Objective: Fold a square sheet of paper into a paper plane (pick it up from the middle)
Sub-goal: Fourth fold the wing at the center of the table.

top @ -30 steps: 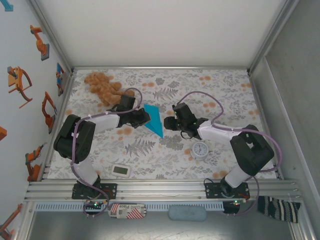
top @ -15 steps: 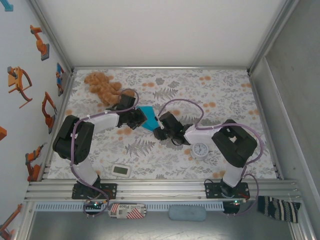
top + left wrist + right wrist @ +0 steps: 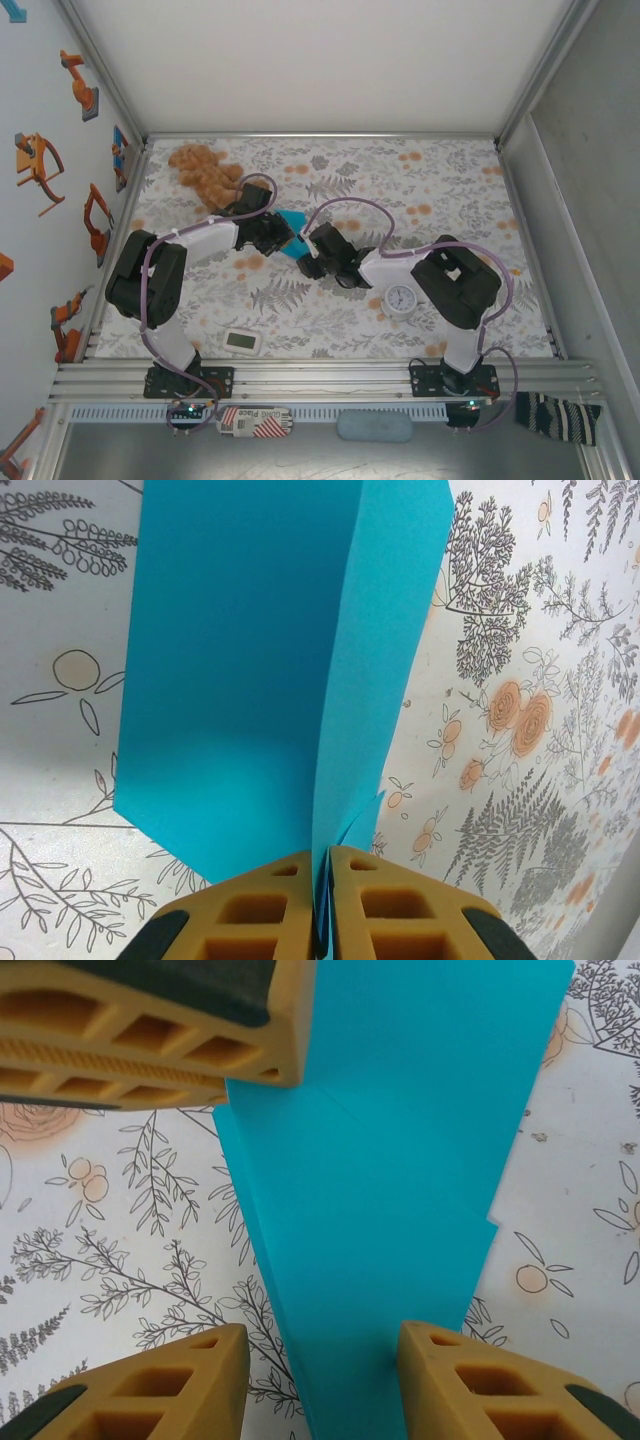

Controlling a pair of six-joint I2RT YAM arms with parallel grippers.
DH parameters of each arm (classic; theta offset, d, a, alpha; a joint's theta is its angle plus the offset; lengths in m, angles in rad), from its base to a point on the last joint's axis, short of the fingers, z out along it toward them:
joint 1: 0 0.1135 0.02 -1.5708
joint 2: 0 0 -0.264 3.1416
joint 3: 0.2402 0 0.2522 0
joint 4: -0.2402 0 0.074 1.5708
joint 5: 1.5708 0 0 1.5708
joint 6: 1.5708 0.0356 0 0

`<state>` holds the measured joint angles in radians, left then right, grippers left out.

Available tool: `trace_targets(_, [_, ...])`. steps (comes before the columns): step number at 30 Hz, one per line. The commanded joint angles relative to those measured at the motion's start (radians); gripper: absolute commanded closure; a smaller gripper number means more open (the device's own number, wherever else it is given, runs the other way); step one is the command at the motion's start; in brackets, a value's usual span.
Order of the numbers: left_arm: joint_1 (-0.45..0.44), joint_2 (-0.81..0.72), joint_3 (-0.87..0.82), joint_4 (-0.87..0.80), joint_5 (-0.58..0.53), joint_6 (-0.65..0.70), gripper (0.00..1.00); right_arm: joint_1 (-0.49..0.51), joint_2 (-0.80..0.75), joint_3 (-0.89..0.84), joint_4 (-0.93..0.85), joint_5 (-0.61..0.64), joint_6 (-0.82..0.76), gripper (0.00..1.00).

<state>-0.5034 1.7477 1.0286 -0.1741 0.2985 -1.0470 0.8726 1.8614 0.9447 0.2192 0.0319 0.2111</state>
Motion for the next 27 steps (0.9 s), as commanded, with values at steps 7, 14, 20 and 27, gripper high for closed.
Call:
trace_targets(7, [-0.001,-0.022,0.022,-0.044,0.002,-0.012,0.85,0.009,0.019,-0.001,0.048,0.063,-0.030,0.64])
trace_targets(14, [-0.001,-0.025,0.021,-0.033,0.011,-0.009,0.81,0.009,0.008,-0.018,0.048,0.067,-0.050,0.73])
trace_targets(20, [0.002,-0.027,0.032,-0.049,0.015,0.001,0.77,0.009,0.007,-0.022,0.039,0.056,-0.059,0.79])
trace_targets(27, [0.030,-0.068,0.033,-0.079,-0.005,0.028,0.63,0.009,0.005,-0.028,0.039,0.042,-0.053,0.87])
